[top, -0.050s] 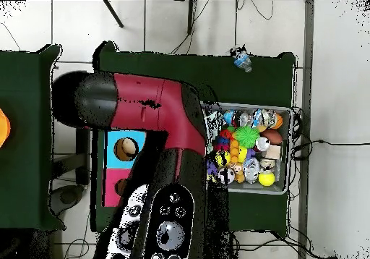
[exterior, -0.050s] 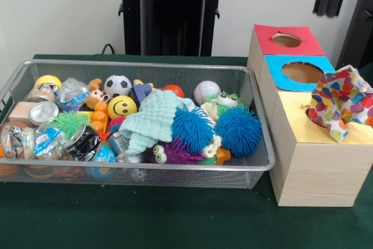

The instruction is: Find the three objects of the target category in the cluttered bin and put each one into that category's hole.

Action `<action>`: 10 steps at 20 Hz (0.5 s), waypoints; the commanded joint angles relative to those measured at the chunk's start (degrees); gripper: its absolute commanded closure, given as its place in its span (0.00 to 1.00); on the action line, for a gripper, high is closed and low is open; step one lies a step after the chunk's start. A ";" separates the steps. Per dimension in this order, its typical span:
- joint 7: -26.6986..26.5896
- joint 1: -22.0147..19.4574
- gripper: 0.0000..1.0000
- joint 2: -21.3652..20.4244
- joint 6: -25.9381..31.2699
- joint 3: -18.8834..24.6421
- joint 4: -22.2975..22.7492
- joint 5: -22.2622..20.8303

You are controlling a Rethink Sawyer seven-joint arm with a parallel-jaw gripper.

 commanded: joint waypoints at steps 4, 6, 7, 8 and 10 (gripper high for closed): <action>5.39 0.19 1.00 -2.05 2.79 4.06 5.93 -0.93; 6.83 0.73 1.00 -0.60 -0.76 4.47 7.31 -0.83; 7.26 0.82 1.00 0.05 -2.24 4.65 7.75 -0.84; 7.87 0.93 1.00 1.06 -4.96 4.94 8.56 -0.87; 8.59 1.17 1.00 2.28 -7.69 5.10 8.99 -1.02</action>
